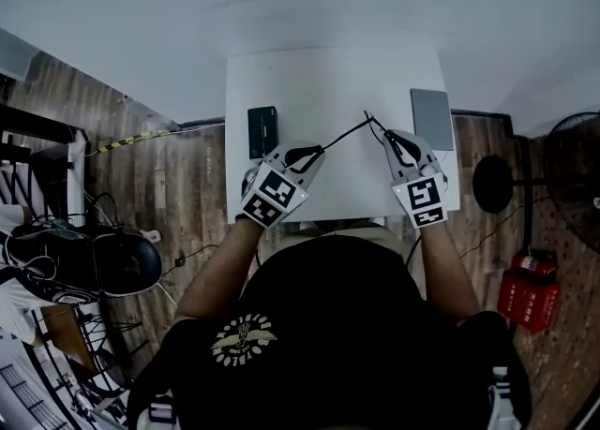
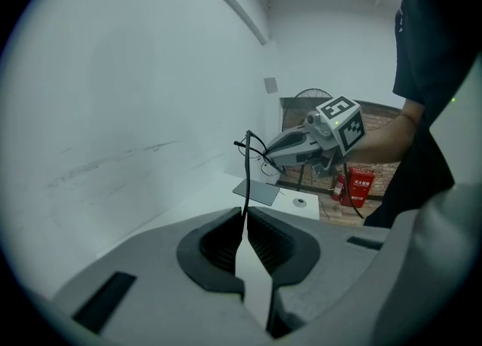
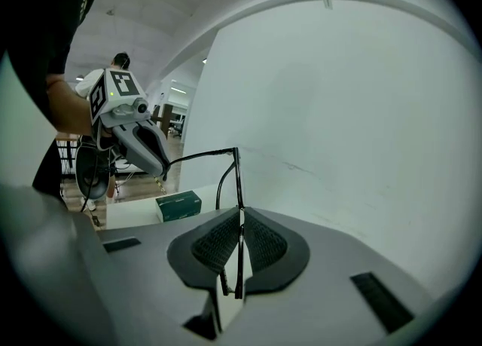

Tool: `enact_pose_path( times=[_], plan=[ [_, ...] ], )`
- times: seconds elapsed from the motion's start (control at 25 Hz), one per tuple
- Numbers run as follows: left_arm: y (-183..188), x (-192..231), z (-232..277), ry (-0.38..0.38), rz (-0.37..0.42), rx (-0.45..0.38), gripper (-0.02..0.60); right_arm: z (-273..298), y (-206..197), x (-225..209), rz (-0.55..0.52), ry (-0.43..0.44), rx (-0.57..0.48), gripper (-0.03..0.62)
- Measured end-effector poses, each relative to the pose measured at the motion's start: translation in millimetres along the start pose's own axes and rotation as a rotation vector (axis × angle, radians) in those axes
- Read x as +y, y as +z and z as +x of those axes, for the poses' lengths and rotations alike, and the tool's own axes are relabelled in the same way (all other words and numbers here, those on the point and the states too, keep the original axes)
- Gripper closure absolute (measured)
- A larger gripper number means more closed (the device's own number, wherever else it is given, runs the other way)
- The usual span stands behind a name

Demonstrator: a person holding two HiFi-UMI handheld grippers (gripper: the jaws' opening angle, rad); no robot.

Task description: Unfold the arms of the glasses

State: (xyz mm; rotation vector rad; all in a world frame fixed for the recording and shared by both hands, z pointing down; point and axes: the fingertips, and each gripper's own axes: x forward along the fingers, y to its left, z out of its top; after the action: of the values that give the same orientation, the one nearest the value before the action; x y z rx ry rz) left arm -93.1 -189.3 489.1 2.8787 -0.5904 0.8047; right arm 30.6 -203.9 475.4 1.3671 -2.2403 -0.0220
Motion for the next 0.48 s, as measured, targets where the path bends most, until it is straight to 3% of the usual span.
enact_pose_path(
  times=[0.48],
  plan=[
    [40.4,-22.6,-12.2,0.1,-0.065,-0.108,0.526,-44.3,-8.8,-39.1,0.009,-0.087,-0.013,0.576]
  ],
)
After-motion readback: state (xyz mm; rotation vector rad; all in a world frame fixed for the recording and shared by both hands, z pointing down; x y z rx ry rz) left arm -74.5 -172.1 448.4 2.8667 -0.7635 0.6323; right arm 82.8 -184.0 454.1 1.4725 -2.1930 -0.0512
